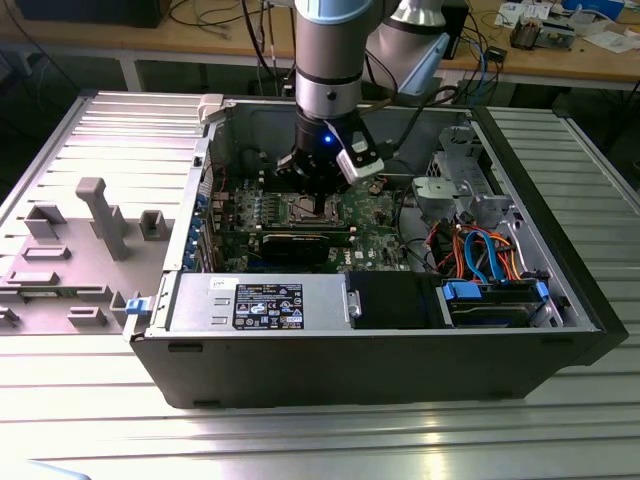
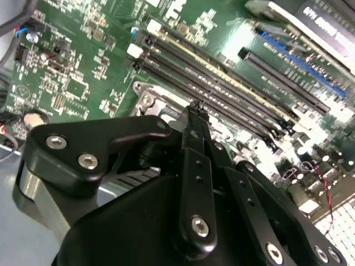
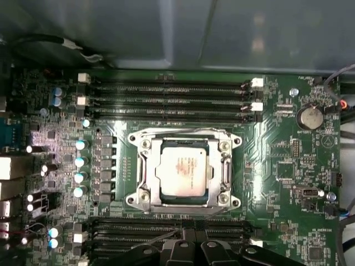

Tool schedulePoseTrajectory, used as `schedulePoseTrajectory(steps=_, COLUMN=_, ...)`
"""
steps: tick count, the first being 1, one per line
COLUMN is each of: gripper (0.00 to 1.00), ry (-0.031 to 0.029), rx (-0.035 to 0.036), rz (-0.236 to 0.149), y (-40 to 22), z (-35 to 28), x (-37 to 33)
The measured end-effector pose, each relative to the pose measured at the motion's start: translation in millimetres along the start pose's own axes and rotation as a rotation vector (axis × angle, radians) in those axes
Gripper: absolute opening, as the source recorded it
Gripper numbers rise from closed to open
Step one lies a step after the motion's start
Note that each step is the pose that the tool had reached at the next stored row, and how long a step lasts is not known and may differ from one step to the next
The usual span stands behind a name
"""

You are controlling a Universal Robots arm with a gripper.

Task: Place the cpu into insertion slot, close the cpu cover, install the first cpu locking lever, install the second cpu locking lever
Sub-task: 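Install the second cpu locking lever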

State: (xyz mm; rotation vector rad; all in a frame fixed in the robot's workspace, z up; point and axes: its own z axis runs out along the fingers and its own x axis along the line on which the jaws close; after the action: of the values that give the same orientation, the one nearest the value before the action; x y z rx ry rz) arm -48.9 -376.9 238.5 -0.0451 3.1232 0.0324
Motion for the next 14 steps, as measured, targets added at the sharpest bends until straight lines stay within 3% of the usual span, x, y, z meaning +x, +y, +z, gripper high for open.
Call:
schedulePoseTrajectory(steps=1, gripper=0.11, ry=-0.0005, rx=-0.018, rz=0.0, y=-0.7, z=0.0, x=0.0)
schedulePoseTrajectory(steps=2, gripper=0.11, ry=-0.0012, rx=-0.0403, rz=0.001, y=-2.3, z=0.0, x=0.1)
schedulePoseTrajectory(steps=4, gripper=0.11, ry=-0.0017, rx=-0.0595, rz=0.001, y=-5.4, z=-0.1, x=0.2)
schedulePoseTrajectory(steps=5, gripper=0.11, ry=-0.0022, rx=-0.077, rz=0.001, y=-6.8, z=-0.1, x=0.2)
schedulePoseTrajectory(steps=6, gripper=0.11, ry=-0.0026, rx=-0.0898, rz=0.002, y=-8.6, z=-0.1, x=0.4)
schedulePoseTrajectory(steps=9, gripper=0.11, ry=-0.0026, rx=-0.0916, rz=0.002, y=-15.3, z=-0.3, x=1.1)
schedulePoseTrajectory(steps=10, gripper=0.11, ry=-0.0028, rx=-0.0946, rz=0.002, y=-20.3, z=-0.4, x=1.2)
schedulePoseTrajectory(steps=12, gripper=0.11, ry=-0.0034, rx=-0.1172, rz=0.002, y=-22.0, z=-0.5, x=1.3)
schedulePoseTrajectory(steps=13, gripper=0.11, ry=-0.0039, rx=-0.135, rz=0.003, y=-23.3, z=-0.5, x=1.4)
schedulePoseTrajectory(steps=14, gripper=0.11, ry=-0.0043, rx=-0.1459, rz=0.003, y=-25.1, z=-0.5, x=1.5)
